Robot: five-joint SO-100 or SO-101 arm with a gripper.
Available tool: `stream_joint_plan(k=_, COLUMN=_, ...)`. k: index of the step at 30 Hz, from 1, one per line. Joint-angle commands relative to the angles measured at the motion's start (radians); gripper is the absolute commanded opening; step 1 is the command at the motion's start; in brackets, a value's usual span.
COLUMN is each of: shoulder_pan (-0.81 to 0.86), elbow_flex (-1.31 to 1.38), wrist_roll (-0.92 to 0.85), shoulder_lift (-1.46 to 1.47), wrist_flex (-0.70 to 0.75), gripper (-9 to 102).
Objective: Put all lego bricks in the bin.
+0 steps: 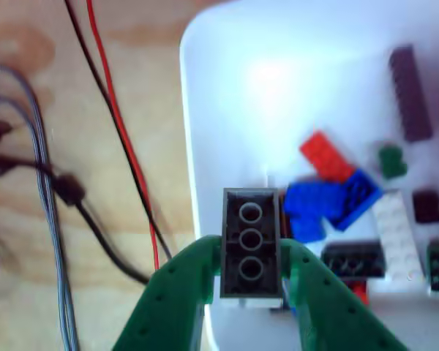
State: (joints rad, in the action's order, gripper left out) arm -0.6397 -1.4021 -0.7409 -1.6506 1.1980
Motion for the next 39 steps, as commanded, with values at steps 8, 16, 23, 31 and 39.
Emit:
stream_joint_plan(k=8, shoulder_pan=0.054, elbow_flex=-0.149, wrist_roll=0.058, shoulder_lift=-0.044, wrist_flex=-0.071, gripper=10)
stream_joint_plan(k=16, shoulder_pan=0.232, elbow_flex=-0.357, wrist_roll=0.166, shoulder_lift=-0.316, wrist_flex=-0.155, gripper=38)
stream_joint_plan(k=23, shoulder_pan=0.686, elbow_flex=-0.856, wrist_roll=-0.316, shoulder_lift=-0.922, wrist_flex=-0.255, gripper=8)
stream_joint_plan(k=31, shoulder_pan=0.759, elbow_flex=-1.411, wrist_roll=-0.782, shoulder_lift=-1.520, wrist_flex=0.021, gripper=0)
stream_joint_plan(k=39, shoulder_pan=0.634, elbow_flex=-1.689, wrist_roll=-0.735, shoulder_lift=-1.724, wrist_flex=0.175, gripper=5)
